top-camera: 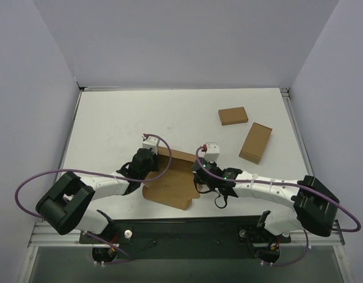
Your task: Fold the paper box
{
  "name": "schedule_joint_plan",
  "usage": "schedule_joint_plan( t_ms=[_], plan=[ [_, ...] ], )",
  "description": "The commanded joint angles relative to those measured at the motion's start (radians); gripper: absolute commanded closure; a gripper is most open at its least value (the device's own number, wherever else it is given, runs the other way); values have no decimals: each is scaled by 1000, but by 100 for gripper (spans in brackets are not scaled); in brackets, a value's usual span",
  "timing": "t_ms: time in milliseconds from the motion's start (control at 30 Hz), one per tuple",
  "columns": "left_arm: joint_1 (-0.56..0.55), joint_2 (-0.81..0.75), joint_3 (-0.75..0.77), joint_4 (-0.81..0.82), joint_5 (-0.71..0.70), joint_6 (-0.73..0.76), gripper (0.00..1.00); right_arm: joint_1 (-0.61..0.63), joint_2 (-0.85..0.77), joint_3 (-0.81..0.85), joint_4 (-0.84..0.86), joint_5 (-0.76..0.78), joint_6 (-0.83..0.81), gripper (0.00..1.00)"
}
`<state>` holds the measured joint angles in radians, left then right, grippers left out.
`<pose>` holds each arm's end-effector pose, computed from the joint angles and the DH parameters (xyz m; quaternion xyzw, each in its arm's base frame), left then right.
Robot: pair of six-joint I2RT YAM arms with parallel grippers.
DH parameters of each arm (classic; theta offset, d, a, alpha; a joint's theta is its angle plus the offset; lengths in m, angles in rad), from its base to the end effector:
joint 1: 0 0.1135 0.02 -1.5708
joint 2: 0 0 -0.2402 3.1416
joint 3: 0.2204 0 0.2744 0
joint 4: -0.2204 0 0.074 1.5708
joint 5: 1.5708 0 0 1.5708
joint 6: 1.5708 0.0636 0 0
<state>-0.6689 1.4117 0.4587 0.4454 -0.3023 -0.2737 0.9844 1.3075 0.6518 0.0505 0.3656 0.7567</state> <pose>0.2500 -0.1735 0.1017 0.0925 0.8506 -0.1119 0.5054 0.1938 0.2506 0.1538 -0.0151 0.8749 0.2453 0.4173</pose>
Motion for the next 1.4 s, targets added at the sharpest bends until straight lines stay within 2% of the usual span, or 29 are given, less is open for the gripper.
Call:
schedule_joint_plan(
  t_ms=[0,133,233,300,467,667,800,967,1000,1100,1233,1367],
  plan=[
    [-14,23,17,-47,34,-27,100,66,82,94,-135,159,81,84],
    [-24,26,18,-45,34,-25,100,88,150,175,-141,168,82,75],
    [-28,32,23,-47,34,-24,100,102,173,209,-141,173,66,60],
    [-28,33,24,-48,29,-22,100,106,174,213,-143,170,63,56],
    [-15,29,17,-39,54,-21,100,108,98,171,-138,148,49,43],
    [9,18,6,5,152,-6,100,65,-46,167,-109,-25,-134,27],
    [14,12,-2,19,183,-2,100,-54,-154,167,-110,-186,-249,27],
    [28,10,-12,30,201,-9,100,-208,-264,143,-159,-217,-287,27],
    [31,10,-12,32,204,-10,100,-269,-272,126,-162,-224,-286,27],
    [32,7,-14,35,209,-12,100,-355,-303,34,-167,-237,-258,32],
    [32,7,-15,39,212,-12,100,-505,-384,-107,-121,-306,-241,32],
    [34,15,-12,35,207,-15,100,-526,-413,-194,-78,-442,-283,35]
  ],
)
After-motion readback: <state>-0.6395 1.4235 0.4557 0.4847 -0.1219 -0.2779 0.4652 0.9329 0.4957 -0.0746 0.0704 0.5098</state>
